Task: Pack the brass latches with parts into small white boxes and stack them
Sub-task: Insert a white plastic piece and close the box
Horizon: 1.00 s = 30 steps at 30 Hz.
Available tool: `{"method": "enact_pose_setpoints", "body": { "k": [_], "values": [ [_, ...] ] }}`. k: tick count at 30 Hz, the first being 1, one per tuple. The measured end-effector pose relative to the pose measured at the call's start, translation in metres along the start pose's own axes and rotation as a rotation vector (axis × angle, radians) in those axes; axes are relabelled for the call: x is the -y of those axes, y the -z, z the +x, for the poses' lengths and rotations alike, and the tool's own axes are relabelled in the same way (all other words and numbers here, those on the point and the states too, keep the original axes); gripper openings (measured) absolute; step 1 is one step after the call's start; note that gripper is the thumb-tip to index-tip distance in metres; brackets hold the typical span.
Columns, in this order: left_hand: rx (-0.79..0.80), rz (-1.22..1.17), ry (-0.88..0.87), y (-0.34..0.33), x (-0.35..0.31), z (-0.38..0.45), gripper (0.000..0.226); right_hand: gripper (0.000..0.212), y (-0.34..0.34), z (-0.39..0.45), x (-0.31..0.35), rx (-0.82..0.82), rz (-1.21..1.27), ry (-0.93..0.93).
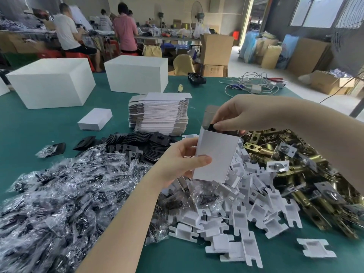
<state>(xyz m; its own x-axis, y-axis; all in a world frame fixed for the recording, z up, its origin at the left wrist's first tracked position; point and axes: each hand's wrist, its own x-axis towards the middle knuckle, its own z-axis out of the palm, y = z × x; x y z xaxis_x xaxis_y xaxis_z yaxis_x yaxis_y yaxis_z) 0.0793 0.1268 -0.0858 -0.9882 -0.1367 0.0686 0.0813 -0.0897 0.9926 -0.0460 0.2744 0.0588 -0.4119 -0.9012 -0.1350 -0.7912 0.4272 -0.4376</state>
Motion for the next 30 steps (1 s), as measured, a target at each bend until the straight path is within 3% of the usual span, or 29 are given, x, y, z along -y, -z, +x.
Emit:
{"method": "enact_pose_setpoints", "body": {
  "k": [9,17,20,30],
  "values": [
    [-0.003,-0.023,-0.007,0.0004,0.0013,0.0004,0.047,0.009,-0.0065,-0.0046,-0.0001,-0.092,0.008,0.098],
    [-0.036,-0.014,0.004,-0.0035,0.0019,0.0012,0.052,0.009,-0.002,-0.0068,0.0054,-0.032,-0.054,0.062],
    [-0.013,-0.027,0.0,-0.0026,0.0,0.0003,0.052,0.009,-0.0015,-0.0083,0.0036,-0.082,0.012,0.073],
    [-0.024,0.032,0.008,-0.0059,-0.0032,-0.0001,0.043,0.008,-0.001,-0.0077,0.0029,-0.005,0.149,-0.02]
  ]
}}
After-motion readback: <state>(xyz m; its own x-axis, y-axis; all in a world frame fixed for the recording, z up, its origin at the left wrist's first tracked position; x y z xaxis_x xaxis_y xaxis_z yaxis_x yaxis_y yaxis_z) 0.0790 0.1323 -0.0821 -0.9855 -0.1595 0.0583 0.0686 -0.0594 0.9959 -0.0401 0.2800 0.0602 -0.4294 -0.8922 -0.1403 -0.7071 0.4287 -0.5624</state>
